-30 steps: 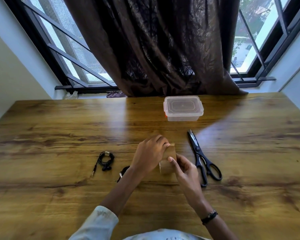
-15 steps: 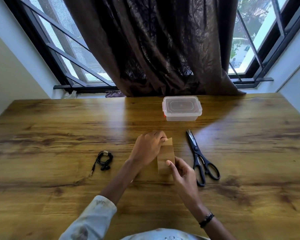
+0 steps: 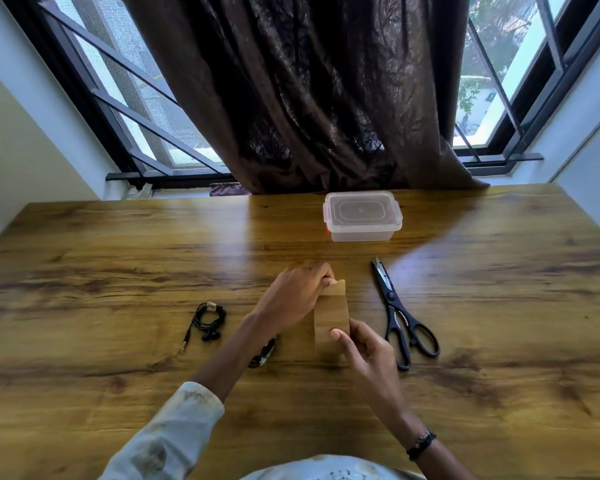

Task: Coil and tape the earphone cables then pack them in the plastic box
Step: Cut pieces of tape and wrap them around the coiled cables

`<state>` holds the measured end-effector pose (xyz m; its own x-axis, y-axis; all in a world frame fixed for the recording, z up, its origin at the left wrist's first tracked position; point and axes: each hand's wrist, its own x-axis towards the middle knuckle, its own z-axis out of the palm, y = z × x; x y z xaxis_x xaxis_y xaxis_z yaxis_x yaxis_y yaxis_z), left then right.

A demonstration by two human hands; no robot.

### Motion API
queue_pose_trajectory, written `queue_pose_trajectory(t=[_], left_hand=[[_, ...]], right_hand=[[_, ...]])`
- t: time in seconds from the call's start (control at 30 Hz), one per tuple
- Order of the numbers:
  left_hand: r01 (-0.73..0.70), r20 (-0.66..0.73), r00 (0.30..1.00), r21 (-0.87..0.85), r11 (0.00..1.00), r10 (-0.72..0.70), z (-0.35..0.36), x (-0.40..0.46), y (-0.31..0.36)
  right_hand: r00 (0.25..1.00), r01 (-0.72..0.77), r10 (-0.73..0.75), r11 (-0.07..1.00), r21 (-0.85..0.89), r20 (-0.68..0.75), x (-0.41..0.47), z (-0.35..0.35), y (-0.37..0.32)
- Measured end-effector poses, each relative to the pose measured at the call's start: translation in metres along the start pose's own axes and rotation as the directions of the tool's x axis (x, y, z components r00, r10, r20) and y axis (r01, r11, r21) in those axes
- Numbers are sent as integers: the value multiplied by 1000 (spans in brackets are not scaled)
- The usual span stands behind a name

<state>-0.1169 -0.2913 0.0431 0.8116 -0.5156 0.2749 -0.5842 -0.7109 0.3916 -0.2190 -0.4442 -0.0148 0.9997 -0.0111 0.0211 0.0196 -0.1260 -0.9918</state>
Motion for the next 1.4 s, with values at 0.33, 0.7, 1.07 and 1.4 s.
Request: queue_pose_trajectory(t=[0.33,0.7,1.07,1.4], left_hand=[[81,-1,997,-102,991,-82,-4,5,-8],[13,238,970,-287,958,57,-32,6,4],[-86,216,966,-244,966,140,-30,7,8],[-85,205,969,-260,962,141,-30,6,5]], right_hand=[[998,52,-51,996,-68,25,-10,-2,-4],[988,47,-124,806,-590,-91,-18,-52,-5],[953,-300,43,252,-920,-299,1,-78,3],[945,-310,154,138,-941,-289,13,-62,-1]])
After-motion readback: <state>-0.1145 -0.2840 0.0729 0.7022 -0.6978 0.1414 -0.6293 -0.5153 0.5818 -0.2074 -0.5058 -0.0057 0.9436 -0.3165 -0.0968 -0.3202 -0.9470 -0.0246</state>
